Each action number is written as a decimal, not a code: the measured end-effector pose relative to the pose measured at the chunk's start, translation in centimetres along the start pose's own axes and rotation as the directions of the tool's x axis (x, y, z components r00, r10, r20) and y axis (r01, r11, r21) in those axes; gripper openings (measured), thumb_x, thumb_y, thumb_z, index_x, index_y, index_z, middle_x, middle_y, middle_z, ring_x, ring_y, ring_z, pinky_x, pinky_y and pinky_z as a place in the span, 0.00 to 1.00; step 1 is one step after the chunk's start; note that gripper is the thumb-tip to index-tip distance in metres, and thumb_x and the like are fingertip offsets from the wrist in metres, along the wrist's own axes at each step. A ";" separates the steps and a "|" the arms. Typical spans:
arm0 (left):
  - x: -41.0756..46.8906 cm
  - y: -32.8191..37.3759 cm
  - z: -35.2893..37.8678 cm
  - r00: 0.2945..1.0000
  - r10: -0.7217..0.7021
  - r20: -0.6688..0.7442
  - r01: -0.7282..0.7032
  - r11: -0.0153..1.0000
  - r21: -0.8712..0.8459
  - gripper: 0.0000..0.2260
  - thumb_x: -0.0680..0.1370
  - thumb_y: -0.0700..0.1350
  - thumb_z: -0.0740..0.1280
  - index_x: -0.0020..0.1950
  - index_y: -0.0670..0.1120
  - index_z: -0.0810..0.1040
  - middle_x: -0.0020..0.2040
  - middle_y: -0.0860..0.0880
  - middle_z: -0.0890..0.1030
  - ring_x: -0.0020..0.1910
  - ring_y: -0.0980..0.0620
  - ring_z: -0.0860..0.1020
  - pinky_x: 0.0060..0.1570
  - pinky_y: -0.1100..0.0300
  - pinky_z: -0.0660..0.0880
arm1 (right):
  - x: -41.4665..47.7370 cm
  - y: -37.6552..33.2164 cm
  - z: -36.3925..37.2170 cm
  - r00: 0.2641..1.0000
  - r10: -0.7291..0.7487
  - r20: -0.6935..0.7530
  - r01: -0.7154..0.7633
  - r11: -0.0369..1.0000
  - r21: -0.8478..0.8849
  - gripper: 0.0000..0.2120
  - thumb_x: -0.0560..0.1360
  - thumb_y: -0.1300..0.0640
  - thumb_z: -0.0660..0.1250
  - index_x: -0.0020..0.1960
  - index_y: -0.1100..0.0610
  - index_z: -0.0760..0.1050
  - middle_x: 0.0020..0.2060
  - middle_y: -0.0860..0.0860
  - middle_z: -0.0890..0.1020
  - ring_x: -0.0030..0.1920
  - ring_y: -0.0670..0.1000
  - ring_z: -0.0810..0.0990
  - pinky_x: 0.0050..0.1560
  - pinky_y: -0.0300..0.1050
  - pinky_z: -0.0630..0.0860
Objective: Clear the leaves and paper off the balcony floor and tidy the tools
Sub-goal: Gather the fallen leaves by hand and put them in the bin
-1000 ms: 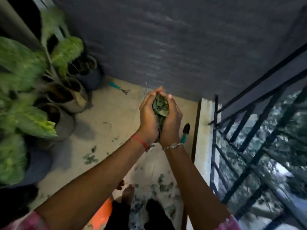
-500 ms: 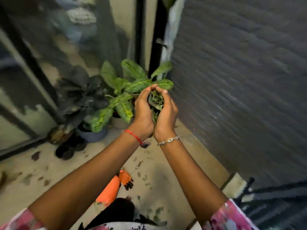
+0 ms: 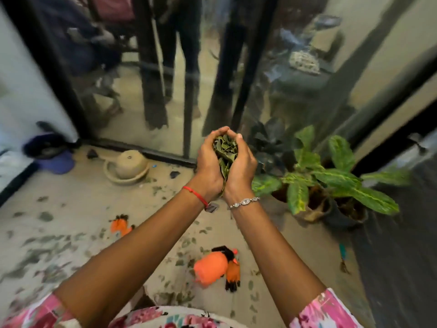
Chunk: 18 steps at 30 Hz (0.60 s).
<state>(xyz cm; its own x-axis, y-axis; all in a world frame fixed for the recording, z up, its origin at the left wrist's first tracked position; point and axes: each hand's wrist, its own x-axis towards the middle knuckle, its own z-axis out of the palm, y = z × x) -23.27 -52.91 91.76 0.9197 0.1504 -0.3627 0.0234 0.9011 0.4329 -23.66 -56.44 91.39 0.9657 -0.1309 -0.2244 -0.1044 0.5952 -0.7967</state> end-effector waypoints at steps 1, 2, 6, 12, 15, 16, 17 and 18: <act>0.7 2.0 -1.4 0.999 0.025 -0.029 -0.026 1.000 -0.013 0.11 0.80 0.44 0.57 0.42 0.45 0.77 0.32 0.50 0.81 0.32 0.53 0.80 0.36 0.65 0.78 | 0.2 2.0 1.8 0.999 0.045 0.015 -0.045 0.999 -0.003 0.11 0.78 0.62 0.62 0.51 0.68 0.79 0.40 0.55 0.83 0.41 0.50 0.82 0.49 0.45 0.80; 1.3 4.3 -2.9 0.997 0.052 -0.060 -0.053 0.998 -0.022 0.12 0.80 0.44 0.57 0.42 0.45 0.77 0.31 0.50 0.81 0.30 0.54 0.81 0.33 0.65 0.78 | 0.4 4.3 3.8 0.995 0.089 0.043 -0.089 0.996 -0.001 0.10 0.77 0.62 0.62 0.50 0.66 0.80 0.40 0.55 0.83 0.42 0.52 0.82 0.51 0.48 0.79; 3.8 13.2 -8.7 0.983 0.114 -0.142 -0.123 0.991 -0.056 0.11 0.79 0.44 0.57 0.41 0.45 0.76 0.31 0.49 0.81 0.31 0.53 0.80 0.36 0.64 0.78 | 0.4 12.7 11.3 0.957 0.230 0.175 -0.229 0.973 -0.029 0.09 0.78 0.60 0.63 0.44 0.59 0.81 0.37 0.50 0.84 0.41 0.47 0.82 0.48 0.45 0.78; 6.5 26.2 -17.4 0.930 0.219 -0.294 -0.278 0.945 -0.174 0.11 0.79 0.45 0.60 0.40 0.45 0.78 0.33 0.50 0.80 0.31 0.54 0.80 0.37 0.65 0.78 | -1.4 23.4 22.8 0.889 0.385 0.248 -0.330 0.914 -0.235 0.10 0.77 0.61 0.63 0.47 0.64 0.81 0.43 0.56 0.84 0.46 0.55 0.83 0.55 0.55 0.79; 8.3 31.1 -20.9 0.902 0.249 -0.353 -0.341 0.913 -0.225 0.10 0.79 0.46 0.60 0.43 0.46 0.78 0.35 0.49 0.81 0.33 0.53 0.80 0.35 0.65 0.78 | -1.6 27.2 27.0 0.839 0.454 0.299 -0.361 0.877 -0.317 0.10 0.77 0.61 0.62 0.42 0.60 0.81 0.42 0.55 0.84 0.45 0.53 0.82 0.47 0.46 0.80; 8.9 32.4 -21.8 0.886 0.275 -0.373 -0.372 0.902 -0.218 0.10 0.79 0.46 0.60 0.43 0.46 0.78 0.36 0.49 0.81 0.34 0.53 0.80 0.35 0.64 0.78 | -1.3 28.4 28.3 0.828 0.468 0.309 -0.359 0.866 -0.349 0.10 0.78 0.62 0.62 0.42 0.59 0.81 0.42 0.54 0.83 0.45 0.52 0.82 0.44 0.42 0.80; 9.6 33.8 -22.6 0.871 0.297 -0.392 -0.403 0.888 -0.222 0.10 0.78 0.46 0.60 0.42 0.45 0.79 0.36 0.50 0.81 0.35 0.53 0.80 0.36 0.64 0.78 | -0.9 29.6 29.6 0.815 0.479 0.325 -0.353 0.856 -0.377 0.10 0.78 0.62 0.62 0.42 0.58 0.81 0.42 0.54 0.83 0.45 0.52 0.82 0.43 0.41 0.79; 10.4 35.1 -23.5 0.856 0.320 -0.406 -0.433 0.874 -0.223 0.11 0.78 0.46 0.60 0.41 0.45 0.79 0.36 0.50 0.81 0.35 0.53 0.80 0.36 0.63 0.77 | -0.5 30.8 30.8 0.804 0.489 0.338 -0.349 0.849 -0.398 0.11 0.78 0.62 0.62 0.41 0.58 0.81 0.42 0.54 0.83 0.46 0.52 0.82 0.43 0.41 0.78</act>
<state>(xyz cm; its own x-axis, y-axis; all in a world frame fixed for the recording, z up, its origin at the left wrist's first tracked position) -22.12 -10.18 83.76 0.6353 0.5825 -0.5070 -0.4647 0.8127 0.3515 -20.02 -13.62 84.30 0.8058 0.4536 -0.3806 -0.5202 0.2355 -0.8209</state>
